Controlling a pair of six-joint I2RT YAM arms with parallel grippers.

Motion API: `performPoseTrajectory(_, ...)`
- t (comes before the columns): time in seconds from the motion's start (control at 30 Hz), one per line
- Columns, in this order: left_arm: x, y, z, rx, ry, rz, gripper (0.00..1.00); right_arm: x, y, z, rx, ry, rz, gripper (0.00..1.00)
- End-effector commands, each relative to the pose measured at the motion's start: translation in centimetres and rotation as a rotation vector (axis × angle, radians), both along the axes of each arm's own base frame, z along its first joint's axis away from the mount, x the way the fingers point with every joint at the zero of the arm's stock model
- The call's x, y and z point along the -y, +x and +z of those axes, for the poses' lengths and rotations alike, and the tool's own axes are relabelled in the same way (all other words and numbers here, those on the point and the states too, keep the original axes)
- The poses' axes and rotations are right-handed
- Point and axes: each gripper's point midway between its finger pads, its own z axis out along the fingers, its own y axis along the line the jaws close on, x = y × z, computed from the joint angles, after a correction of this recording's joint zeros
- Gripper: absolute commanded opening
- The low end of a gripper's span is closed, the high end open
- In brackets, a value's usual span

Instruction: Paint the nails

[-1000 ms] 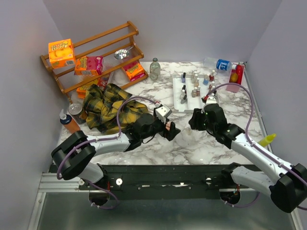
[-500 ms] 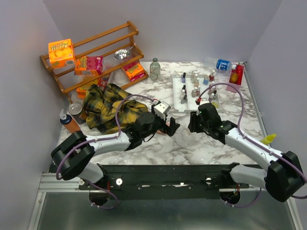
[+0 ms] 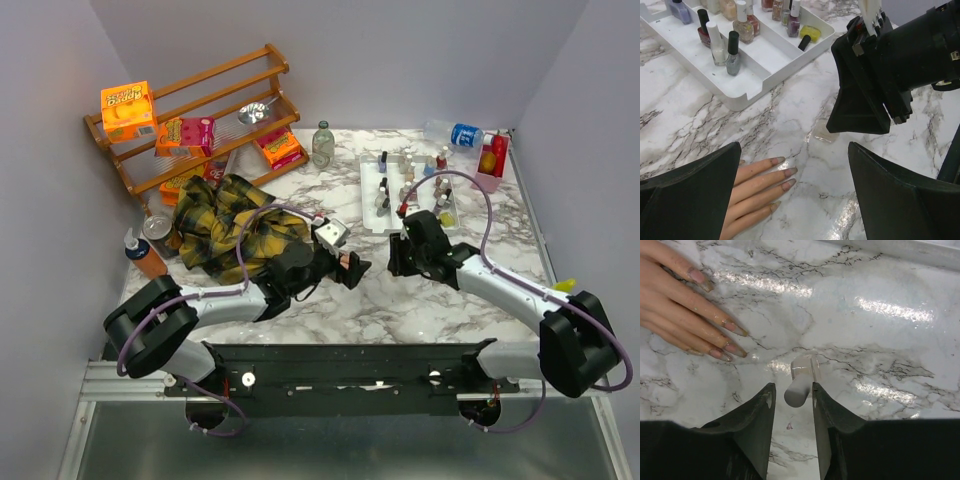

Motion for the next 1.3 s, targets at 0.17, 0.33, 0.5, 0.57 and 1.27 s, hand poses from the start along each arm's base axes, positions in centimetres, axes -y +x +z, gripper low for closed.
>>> performPoseTrajectory(0.17, 0.0, -1.3, 2.0, 0.141, -0.105, -0.073, 0.99, -0.5, 0.1, 0.6, -0.015, -0.009, 0.041, 0.20)
performPoseTrajectory(0.33, 0.8, -2.0, 1.7, 0.151, -0.131, -0.130, 0.98, -0.7, 0.2, 3.2, 0.030, 0.011, 0.059, 0.17)
performPoseTrajectory(0.5, 1.5, -2.1, 1.2, 0.166, -0.118, -0.149, 0.98, -1.4, -0.8, 4.6, 0.009, 0.049, 0.106, 0.17)
performPoseTrajectory(0.57, 1.8, -2.1, 0.3, 0.158, -0.078, -0.144, 0.98, -1.4, -1.1, 5.0, 0.002, 0.057, 0.107, 0.15)
performPoseTrajectory(1.27, 4.2, -0.9, -3.5, 0.265, 0.164, -0.080, 0.99, -3.4, -3.5, 6.6, -0.071, 0.174, 0.198, 0.15)
